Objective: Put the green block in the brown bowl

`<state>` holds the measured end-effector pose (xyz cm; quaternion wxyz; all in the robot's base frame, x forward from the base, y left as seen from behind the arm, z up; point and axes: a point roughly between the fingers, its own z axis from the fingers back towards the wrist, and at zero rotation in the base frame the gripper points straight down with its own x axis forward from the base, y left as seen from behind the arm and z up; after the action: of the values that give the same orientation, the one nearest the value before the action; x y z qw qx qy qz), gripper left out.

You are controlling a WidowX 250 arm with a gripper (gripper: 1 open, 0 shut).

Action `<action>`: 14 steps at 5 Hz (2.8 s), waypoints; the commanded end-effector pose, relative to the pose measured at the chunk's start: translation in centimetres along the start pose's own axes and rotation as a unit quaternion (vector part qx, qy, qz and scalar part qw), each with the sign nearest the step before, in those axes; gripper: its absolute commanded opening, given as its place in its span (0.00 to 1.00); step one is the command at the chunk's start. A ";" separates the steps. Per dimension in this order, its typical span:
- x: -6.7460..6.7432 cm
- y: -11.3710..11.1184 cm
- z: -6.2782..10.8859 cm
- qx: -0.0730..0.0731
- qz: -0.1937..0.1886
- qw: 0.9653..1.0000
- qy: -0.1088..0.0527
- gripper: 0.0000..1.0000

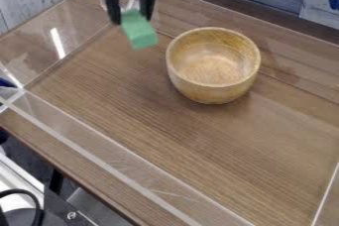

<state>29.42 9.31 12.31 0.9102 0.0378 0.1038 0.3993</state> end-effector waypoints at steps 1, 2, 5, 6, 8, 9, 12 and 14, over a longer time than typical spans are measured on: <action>-0.9 -2.0 4.1 -0.029 -0.042 0.998 -0.034 0.00; -2.7 -3.8 4.2 -0.026 -0.081 0.996 -0.034 0.00; -4.6 -7.0 0.1 0.009 -0.133 0.991 -0.027 0.00; -4.3 -7.4 -1.9 0.018 -0.135 0.990 -0.021 0.00; -3.8 -7.8 -3.1 0.013 -0.141 0.990 -0.013 0.00; -3.9 -7.7 -2.9 0.015 -0.143 0.990 -0.014 1.00; -3.9 -7.5 -2.8 0.017 -0.146 0.989 -0.012 1.00; -3.9 -7.4 -2.8 0.020 -0.148 0.989 -0.010 0.00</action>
<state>30.96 1.27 7.29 0.9554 0.0500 0.1380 0.2564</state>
